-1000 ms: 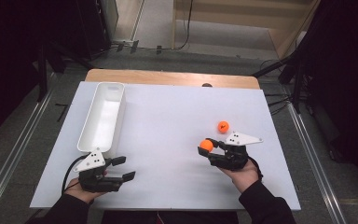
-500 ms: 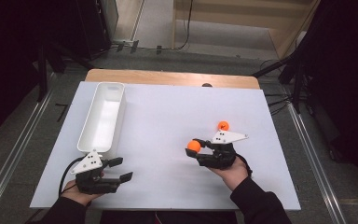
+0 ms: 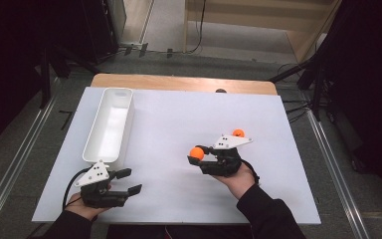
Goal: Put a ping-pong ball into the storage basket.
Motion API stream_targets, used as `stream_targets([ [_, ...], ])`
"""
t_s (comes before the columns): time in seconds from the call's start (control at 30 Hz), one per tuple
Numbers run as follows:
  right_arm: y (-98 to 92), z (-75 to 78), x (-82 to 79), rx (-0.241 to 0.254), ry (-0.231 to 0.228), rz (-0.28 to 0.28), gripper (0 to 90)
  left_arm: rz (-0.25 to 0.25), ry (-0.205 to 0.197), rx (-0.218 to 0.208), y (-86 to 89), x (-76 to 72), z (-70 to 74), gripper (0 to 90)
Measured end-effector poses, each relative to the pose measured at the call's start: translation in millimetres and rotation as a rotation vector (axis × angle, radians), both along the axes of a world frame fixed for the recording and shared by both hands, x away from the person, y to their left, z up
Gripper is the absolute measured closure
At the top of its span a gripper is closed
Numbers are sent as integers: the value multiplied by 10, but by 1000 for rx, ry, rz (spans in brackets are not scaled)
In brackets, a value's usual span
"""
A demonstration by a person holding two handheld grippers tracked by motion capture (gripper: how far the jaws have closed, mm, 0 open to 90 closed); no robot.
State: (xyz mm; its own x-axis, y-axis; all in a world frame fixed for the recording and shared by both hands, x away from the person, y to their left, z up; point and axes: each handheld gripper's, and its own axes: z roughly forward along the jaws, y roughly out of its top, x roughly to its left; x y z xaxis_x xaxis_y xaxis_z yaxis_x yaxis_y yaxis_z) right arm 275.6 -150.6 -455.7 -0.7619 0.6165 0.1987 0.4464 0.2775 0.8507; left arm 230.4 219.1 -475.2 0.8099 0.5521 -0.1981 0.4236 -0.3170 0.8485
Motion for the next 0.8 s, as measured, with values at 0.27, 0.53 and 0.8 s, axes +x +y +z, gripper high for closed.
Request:
stream_targets([
  [0.27,119,43,43,1,13,-8,483,2,0,-3,3,-4,0,314],
  [0.53,196,100,92,4,9,-7,483,0,0,-1,1,0,0,314],
  [0.8,268,127,137,9,5,4,483,-1,1,6,-1,-2,5,313],
])
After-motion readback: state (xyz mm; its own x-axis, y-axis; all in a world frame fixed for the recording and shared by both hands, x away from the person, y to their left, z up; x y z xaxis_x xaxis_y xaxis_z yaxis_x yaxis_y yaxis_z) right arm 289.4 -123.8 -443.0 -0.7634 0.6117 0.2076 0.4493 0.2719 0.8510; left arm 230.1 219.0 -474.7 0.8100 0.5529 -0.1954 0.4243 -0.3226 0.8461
